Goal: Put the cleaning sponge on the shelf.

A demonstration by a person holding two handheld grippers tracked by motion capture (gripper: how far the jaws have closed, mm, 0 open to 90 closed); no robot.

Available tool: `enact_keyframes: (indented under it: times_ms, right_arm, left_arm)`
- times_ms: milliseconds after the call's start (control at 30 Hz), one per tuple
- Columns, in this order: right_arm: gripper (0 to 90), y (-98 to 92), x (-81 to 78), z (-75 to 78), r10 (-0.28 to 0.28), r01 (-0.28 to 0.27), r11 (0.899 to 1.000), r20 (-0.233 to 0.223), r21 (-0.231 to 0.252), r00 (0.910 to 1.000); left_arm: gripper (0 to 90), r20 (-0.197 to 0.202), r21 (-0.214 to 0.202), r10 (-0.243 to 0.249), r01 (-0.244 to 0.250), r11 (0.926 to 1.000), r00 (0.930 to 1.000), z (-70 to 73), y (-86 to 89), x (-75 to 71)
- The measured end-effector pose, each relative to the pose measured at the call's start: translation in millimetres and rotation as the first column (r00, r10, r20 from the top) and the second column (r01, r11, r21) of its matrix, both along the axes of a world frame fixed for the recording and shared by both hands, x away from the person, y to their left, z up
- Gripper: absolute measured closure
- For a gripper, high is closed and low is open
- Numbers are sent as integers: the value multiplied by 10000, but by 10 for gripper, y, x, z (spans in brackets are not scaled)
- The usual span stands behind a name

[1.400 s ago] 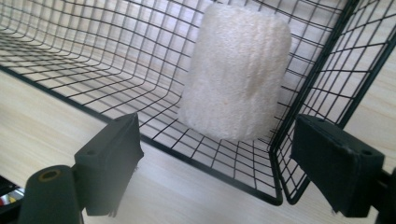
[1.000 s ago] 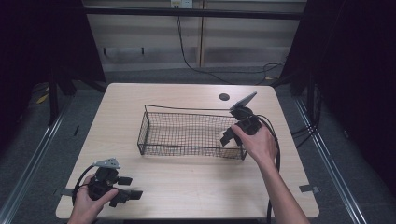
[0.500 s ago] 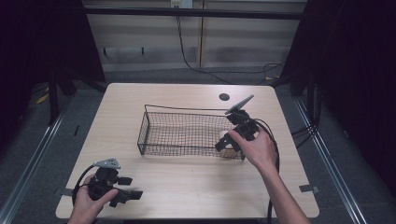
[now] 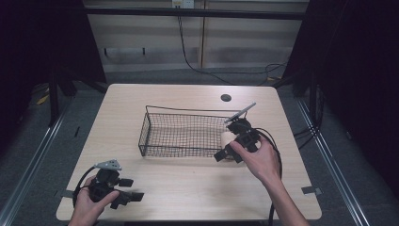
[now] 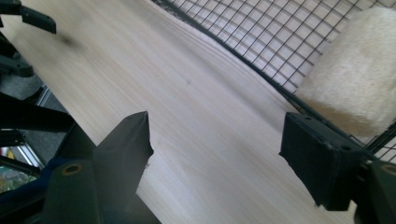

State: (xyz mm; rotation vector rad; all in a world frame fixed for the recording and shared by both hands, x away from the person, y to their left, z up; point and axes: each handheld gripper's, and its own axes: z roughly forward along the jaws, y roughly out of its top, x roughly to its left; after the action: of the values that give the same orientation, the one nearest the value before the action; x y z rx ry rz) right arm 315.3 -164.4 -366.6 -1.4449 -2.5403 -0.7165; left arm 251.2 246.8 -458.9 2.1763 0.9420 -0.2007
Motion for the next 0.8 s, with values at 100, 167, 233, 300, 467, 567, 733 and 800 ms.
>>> enact_keyframes:
  times_ms: [100,167,233,300,467,567,733,800]
  right_arm:
    - [258,20,-59,-16,123,-123,9999,105,0,9999]
    - [266,25,-91,-38,200,-200,9998,127,-16,9997]
    - [278,32,-123,-60,246,-244,9997,195,-76,9995]
    - [279,34,-153,-99,290,-289,9996,194,-73,9994]
    - [275,20,-220,-261,357,-357,9994,86,3,9993]
    - [250,-7,-267,-366,359,-359,9992,3,188,9994]
    - [224,-55,-344,-539,211,-210,9996,-65,161,9998]
    - [224,-69,-369,-599,195,-195,9998,70,70,9998]
  left_arm:
    - [212,-2,42,-54,54,10000,10000,3,6,4]
    - [212,10,12,13,-13,10000,10000,-1,1,1]
    - [212,15,31,0,0,10000,10000,0,1,1]
    - [212,9,14,19,-19,10000,10000,-1,1,1]
    - [212,5,14,5,-5,10000,10000,2,7,4]
    - [212,60,7,33,-33,10000,10000,1,9,4]
    - [212,51,22,38,-38,10000,10000,1,7,6]
    - [212,60,26,47,-47,10000,10000,-1,8,8]
